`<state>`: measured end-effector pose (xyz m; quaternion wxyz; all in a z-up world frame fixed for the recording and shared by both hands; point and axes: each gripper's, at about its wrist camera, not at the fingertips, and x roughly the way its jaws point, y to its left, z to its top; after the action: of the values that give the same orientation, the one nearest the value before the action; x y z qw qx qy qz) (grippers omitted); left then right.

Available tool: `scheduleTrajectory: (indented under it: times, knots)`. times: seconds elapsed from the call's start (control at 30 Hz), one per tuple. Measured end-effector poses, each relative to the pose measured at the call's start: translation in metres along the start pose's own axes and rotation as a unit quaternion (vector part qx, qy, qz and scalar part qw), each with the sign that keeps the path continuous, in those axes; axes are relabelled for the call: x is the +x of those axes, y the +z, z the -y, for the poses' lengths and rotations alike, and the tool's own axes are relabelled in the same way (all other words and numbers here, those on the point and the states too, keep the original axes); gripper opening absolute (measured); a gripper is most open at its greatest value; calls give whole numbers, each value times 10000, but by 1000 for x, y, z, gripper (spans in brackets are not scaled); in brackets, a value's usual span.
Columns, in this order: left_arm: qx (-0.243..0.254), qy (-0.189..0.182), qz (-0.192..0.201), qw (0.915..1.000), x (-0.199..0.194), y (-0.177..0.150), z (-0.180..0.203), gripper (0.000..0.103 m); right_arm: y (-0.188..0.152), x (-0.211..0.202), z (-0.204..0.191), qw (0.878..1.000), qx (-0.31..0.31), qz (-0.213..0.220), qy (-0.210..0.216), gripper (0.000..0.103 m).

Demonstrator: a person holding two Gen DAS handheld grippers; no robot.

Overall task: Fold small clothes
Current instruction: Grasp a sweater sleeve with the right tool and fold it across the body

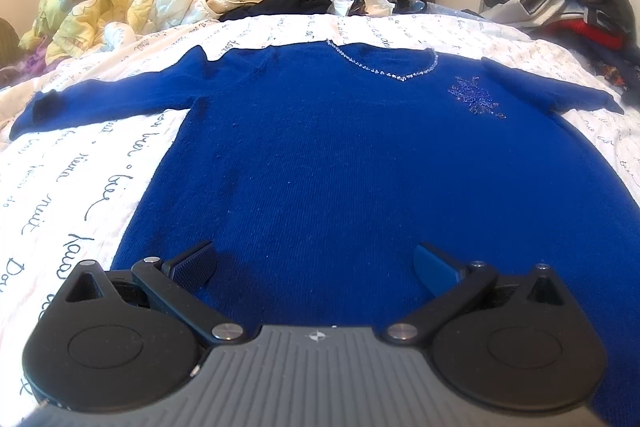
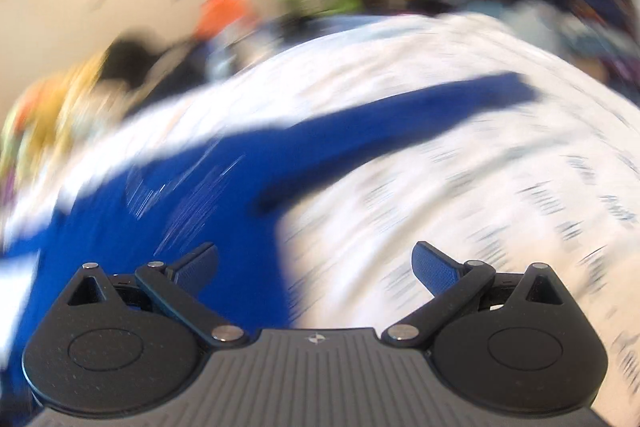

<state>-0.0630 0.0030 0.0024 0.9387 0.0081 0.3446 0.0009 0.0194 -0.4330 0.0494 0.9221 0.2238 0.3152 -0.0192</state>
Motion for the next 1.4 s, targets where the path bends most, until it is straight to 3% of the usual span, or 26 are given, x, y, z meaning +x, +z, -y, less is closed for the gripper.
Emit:
scheduleTrajectory:
  times: [0.13, 0.23, 0.4, 0.43, 0.6, 0.63, 0.7, 0.73, 0.77, 0.83, 0.9, 0.97, 1.07, 1.13, 1.23, 1.3, 1.33, 1.37, 1.4]
  knots:
    - [-42, 21, -36, 10000, 4, 5, 1, 103, 53, 34, 90, 9896, 1419, 185, -134, 103]
    - [-117, 40, -37, 9999, 9, 10, 1, 103, 82, 59, 138, 9741, 2230, 341, -126, 103]
    - [-86, 52, 5, 9999, 16, 14, 3, 103, 111, 103, 162, 9540, 2984, 217, 196, 97]
    - [-90, 50, 15, 9999, 16, 14, 3, 103, 114, 110, 164, 9511, 3064, 238, 291, 91]
    - [-99, 42, 27, 9999, 16, 13, 3, 103, 125, 127, 167, 9521, 3012, 391, 357, 87]
    - [-100, 42, 27, 9999, 16, 13, 3, 103, 126, 129, 166, 9538, 2957, 422, 330, 82]
    - [-101, 40, 27, 9999, 16, 13, 2, 103, 127, 135, 164, 9587, 2819, 366, 140, 51]
    - [-102, 40, 27, 9999, 16, 13, 2, 103, 128, 141, 166, 9608, 2753, 316, 27, 26]
    - [-101, 41, 27, 9999, 16, 13, 2, 103, 126, 145, 170, 9602, 2774, 328, 13, 14]
    - [-102, 39, 26, 9999, 16, 13, 2, 103, 124, 148, 179, 9546, 2955, 369, 38, 4]
    - [-109, 31, 30, 9999, 16, 13, 2, 103, 124, 140, 175, 9535, 2968, 505, -101, 5]
    - [-123, 21, 33, 9999, 16, 13, 2, 103, 127, 126, 144, 9650, 2505, 780, 53, 5]
    - [-131, 18, 35, 9999, 16, 14, 2, 103, 125, 111, 47, 9825, 1375, 741, 1016, 5]
    - [-130, 18, 36, 9999, 16, 14, 2, 103, 111, 109, -31, 9790, 668, 559, 1843, 5]
    - [-131, 17, 38, 9999, 16, 14, 2, 103, 70, 114, -141, 9600, -15, 161, 2795, 6]
    - [-139, 1, 46, 9999, 16, 14, 1, 103, 34, 124, -201, 9526, -571, -172, 2982, 30]
    - [-171, -33, 62, 9998, 15, 14, 0, 103, 17, 129, -223, 9527, -820, -413, 2897, 67]
    - [-231, -99, 89, 9996, 14, 14, -3, 103, 1, 130, -235, 9557, -912, -517, 2752, 80]
    - [-295, -182, 111, 9993, 13, 15, -7, 103, -12, 127, -237, 9574, -860, -527, 2705, 80]
